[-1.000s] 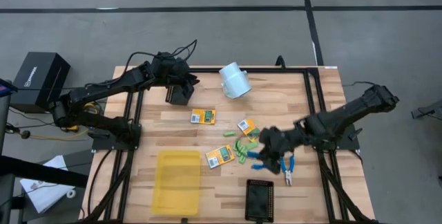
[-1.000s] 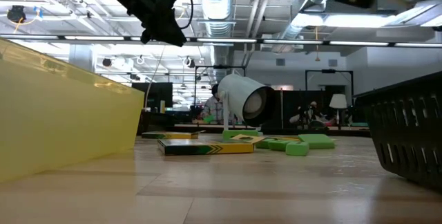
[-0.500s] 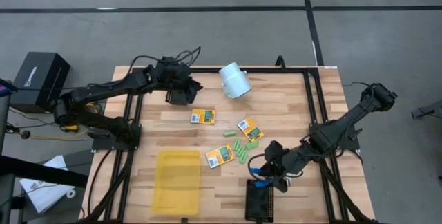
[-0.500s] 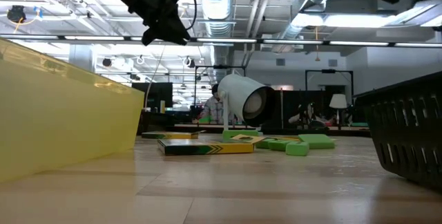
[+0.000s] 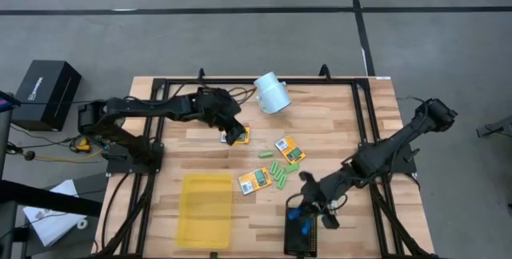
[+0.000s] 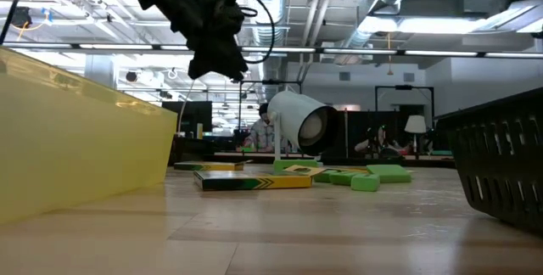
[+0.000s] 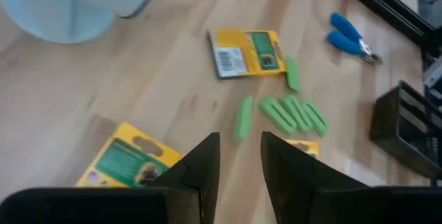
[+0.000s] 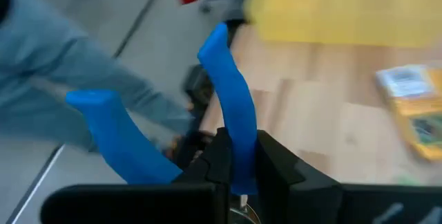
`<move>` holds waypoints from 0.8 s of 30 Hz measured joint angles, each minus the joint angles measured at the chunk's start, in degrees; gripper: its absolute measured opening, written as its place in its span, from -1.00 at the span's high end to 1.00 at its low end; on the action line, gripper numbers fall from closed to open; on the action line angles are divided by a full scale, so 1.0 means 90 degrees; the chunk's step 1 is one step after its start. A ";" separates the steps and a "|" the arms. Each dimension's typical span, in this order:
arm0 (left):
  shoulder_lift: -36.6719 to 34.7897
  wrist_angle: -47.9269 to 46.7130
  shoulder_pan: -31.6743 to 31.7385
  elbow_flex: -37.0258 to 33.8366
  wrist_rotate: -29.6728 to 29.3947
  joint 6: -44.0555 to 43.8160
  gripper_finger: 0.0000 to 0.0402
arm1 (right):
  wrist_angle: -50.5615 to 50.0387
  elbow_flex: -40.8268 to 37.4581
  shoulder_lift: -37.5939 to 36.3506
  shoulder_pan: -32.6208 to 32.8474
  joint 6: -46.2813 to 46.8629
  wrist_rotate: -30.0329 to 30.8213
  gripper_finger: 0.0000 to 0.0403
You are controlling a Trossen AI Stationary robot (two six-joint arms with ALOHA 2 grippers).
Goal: Pick & Place School Supplies
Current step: Put the blue hole puncher into the bottom black bin
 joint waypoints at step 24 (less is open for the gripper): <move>-0.0370 0.0390 -0.0221 0.0002 0.0000 -0.0357 0.50 | -0.1123 0.0656 0.1796 -0.0033 -0.3997 -0.1555 0.86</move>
